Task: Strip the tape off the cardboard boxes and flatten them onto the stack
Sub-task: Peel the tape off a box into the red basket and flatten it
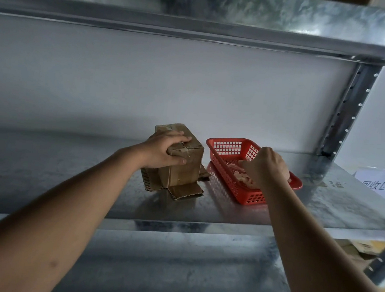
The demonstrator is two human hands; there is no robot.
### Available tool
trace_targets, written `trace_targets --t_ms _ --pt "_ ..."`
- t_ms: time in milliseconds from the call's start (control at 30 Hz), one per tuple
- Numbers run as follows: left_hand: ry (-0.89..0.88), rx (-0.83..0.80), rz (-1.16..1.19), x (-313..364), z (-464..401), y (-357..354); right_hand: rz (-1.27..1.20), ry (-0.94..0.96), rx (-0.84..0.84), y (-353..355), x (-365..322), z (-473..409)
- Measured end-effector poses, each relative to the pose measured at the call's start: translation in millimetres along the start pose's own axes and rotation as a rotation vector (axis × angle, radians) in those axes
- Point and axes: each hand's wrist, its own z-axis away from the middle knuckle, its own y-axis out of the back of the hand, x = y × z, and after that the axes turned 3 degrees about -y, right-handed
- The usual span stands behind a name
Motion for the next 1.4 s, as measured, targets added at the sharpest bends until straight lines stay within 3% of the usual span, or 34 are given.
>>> trace_targets --t_ms 300,467,567,633,800,967,1067,1233,1400 --pt "0.007 0.016 -0.018 3.3 1.8 -1.7 -0.010 -0.049 0.051 -6.9 1.2 1.1" --pt "0.008 0.020 -0.016 2.8 -0.7 -1.9 -0.164 0.214 0.126 -4.2 3.8 5.5" --pt "0.009 0.027 -0.008 1.5 -1.1 -2.3 -0.099 0.471 0.046 -5.0 -3.3 11.4" --pt "0.001 0.037 0.001 1.2 0.0 -3.0 -0.046 0.518 0.008 -9.8 -6.5 14.9" --pt "-0.001 0.048 -0.009 1.4 1.5 -3.0 0.084 0.463 0.244 -19.3 -8.3 24.2" --pt "0.004 0.032 0.020 1.4 0.0 -3.9 -0.040 0.478 0.410 -17.9 -4.5 30.8" --pt "-0.003 0.033 0.007 0.8 -1.0 -4.1 -0.077 0.587 0.378 -18.1 -10.6 32.7" --pt "-0.023 0.023 -0.042 -0.8 2.4 -0.3 -0.179 0.833 0.176 -30.8 -39.2 37.8" --pt "-0.037 -0.039 -0.169 -2.5 5.8 8.4 -0.257 0.839 0.082 -46.0 -65.0 40.6"
